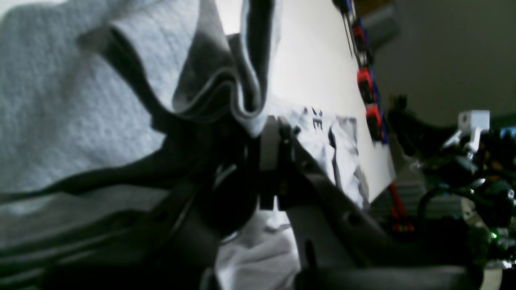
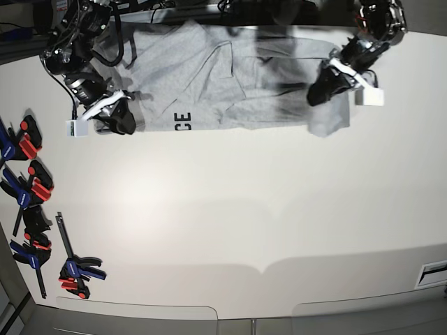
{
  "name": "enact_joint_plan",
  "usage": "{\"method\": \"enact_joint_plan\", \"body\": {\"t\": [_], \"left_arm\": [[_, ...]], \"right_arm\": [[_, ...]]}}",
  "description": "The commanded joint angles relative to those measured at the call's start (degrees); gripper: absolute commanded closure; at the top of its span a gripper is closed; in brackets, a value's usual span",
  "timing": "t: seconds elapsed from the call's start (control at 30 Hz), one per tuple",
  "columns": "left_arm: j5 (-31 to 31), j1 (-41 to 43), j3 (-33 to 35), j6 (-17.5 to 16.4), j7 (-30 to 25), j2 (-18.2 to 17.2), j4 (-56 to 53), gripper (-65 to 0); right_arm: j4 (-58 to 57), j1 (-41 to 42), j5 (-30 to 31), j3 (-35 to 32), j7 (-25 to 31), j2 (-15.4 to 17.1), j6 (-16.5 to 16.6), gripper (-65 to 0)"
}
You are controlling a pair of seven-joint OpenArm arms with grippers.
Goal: Fold the T-shirt properly
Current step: 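Grasp the side edge with the left gripper and lift it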
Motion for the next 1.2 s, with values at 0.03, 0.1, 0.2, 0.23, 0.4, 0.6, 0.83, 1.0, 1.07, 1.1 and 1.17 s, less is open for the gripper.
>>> {"method": "enact_joint_plan", "body": {"t": [0.03,0.1,0.2,0.23,0.4,0.6,0.83,1.0,1.07,1.1,1.17], "left_arm": [[0.4,-1.0,2.3,-0.7,-1.9,0.4,1.0,0.0],[2.7,-1.9,4.4,-0.7,-2.2,1.1,1.0,0.0],[4.8,-2.9,7.0,-0.7,-2.3,1.9,1.0,0.0],[5.2,-3.0,7.7,-0.7,-2.6,1.9,1.0,0.0],[6.6,-3.1,9.8,-0.7,-3.1,1.9,1.0,0.0],[10.2,-3.1,8.0,-0.7,-4.4,1.8,4.2,0.0],[13.0,-0.5,7.9,-0.7,-4.4,1.8,14.5,0.0],[13.2,-0.2,8.0,-0.7,-4.4,1.8,15.6,0.0],[13.2,-0.2,8.4,-0.7,-4.4,1.8,15.6,0.0],[13.2,-0.2,8.8,-0.7,-4.4,1.8,15.6,0.0],[13.2,-0.2,10.3,-0.7,-4.6,1.9,15.6,0.0]], "right_arm": [[1.0,0.5,1.2,0.1,1.5,0.6,0.0,-11.8],[1.0,0.5,1.2,0.1,1.5,0.6,0.0,-11.8],[1.0,0.5,1.2,0.1,1.5,0.6,0.0,-11.9],[1.0,0.5,1.2,0.1,1.5,0.6,0.0,-11.8],[1.0,0.5,1.2,0.1,1.5,0.6,0.0,-11.8],[1.0,0.5,1.5,0.1,1.5,0.6,0.0,-11.8],[1.0,0.5,1.5,-0.1,1.9,0.6,0.0,-11.8],[1.0,0.5,1.9,-0.1,2.0,0.6,0.0,-11.8],[1.0,0.5,1.8,-0.1,2.0,0.6,0.0,-11.8],[1.0,0.5,1.8,-0.1,1.9,0.6,0.0,-11.8],[1.0,0.5,1.8,-0.1,1.9,0.6,0.0,-11.8]]}}
